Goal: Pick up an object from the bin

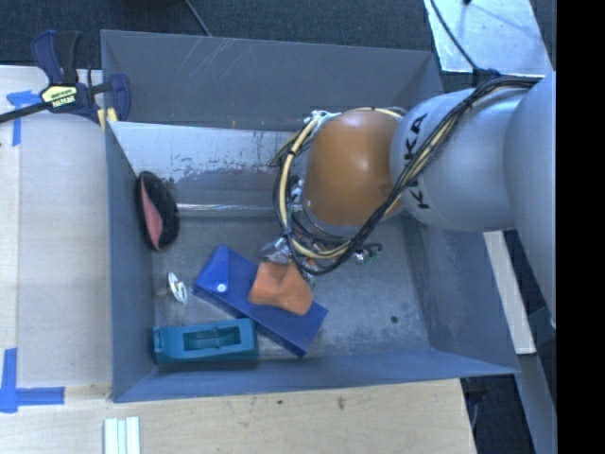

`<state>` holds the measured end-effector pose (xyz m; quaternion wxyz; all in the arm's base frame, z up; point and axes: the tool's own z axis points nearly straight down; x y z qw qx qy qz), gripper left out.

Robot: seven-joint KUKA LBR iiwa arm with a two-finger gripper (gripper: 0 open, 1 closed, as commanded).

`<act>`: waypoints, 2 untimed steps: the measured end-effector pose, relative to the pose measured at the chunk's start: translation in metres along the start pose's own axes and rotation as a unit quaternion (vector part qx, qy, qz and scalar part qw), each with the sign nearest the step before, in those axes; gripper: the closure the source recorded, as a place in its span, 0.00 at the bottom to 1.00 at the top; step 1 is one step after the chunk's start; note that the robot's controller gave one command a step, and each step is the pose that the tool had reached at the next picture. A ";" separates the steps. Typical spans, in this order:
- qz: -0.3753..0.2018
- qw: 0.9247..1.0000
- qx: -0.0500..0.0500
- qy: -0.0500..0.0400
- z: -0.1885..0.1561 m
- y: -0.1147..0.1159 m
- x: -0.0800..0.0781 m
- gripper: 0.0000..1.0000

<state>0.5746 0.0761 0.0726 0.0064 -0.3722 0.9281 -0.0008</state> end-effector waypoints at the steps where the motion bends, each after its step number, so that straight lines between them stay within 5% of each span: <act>1: 0.013 1.000 -0.005 0.007 -0.043 -0.008 0.005 1.00; 2: -0.018 1.000 -0.003 0.005 -0.107 -0.004 -0.011 1.00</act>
Offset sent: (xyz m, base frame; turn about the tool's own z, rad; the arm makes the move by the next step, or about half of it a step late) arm 0.0128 0.0142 0.1398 -0.1088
